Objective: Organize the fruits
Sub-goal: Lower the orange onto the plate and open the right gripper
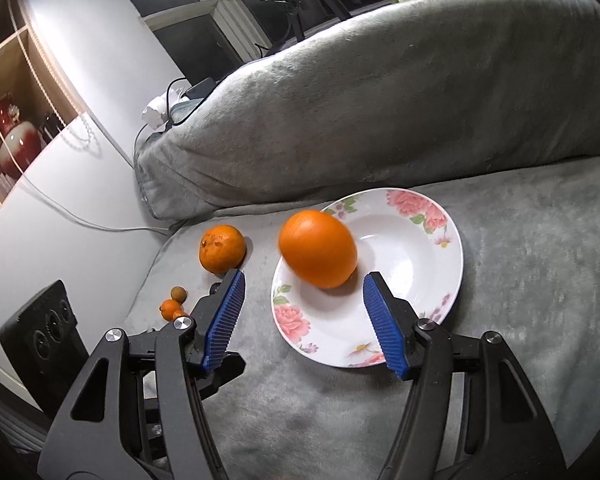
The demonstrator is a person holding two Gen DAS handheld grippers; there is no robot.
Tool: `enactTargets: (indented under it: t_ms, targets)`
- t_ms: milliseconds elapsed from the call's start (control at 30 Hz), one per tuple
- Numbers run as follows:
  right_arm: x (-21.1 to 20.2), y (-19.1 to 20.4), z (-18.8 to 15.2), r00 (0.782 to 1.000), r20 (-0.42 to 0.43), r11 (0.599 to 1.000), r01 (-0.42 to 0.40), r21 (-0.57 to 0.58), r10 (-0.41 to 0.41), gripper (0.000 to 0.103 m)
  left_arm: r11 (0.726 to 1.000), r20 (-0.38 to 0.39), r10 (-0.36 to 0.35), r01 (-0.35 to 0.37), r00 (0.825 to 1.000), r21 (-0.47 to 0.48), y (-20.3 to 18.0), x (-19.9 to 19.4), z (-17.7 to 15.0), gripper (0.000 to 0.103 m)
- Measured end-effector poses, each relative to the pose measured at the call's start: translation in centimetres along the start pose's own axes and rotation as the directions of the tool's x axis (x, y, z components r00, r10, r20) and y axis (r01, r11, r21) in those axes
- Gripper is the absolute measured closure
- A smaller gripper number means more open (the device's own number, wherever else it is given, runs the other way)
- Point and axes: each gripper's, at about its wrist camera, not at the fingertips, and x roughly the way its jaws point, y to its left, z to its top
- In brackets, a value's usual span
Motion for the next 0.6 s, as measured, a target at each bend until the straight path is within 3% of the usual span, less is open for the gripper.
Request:
enactTargets:
  t_ms: [100, 167, 233, 400, 467, 600]
  targets:
    - [-0.2, 0.6, -0.4, 1.000, 0.005, 0.999, 0.022, -0.026, -0.022, 0.038, 1.000, 0.012, 0.004, -0.004, 1.000, 0.000, 0.3, -0.8, -0.4, 0.047]
    - [-0.1, 1.0, -0.5, 0.999, 0.003, 0.999, 0.032, -0.039, -0.032, 0.024, 1.000, 0.009, 0.013, -0.013, 1.000, 0.000, 0.6, -1.3, -0.7, 0.046]
    - [-0.1, 1.3, -0.7, 0.999, 0.008, 0.998, 0.048, -0.047, -0.048, 0.017, 1.000, 0.004, 0.017, -0.017, 1.000, -0.008, 0.9, -1.5, -0.8, 0.037]
    - [0.2, 2.8, -0.9, 0.998, -0.004, 0.994, 0.068, -0.088, -0.069, 0.017, 0.998, 0.007, 0.039, -0.039, 0.999, -0.043, 2.4, -2.9, -1.4, 0.037]
    - [0.7, 3.5, -1.0, 0.997, -0.025, 0.992, 0.070, -0.107, -0.073, 0.009, 0.997, 0.011, 0.053, -0.053, 0.999, -0.054, 3.0, -3.6, -1.6, 0.037]
    - [1.3, 4.5, -1.5, 0.995, -0.046, 0.986, 0.078, -0.149, -0.085, 0.008, 0.993, 0.021, 0.094, -0.092, 0.995, -0.070, 4.6, -5.1, -2.4, 0.037]
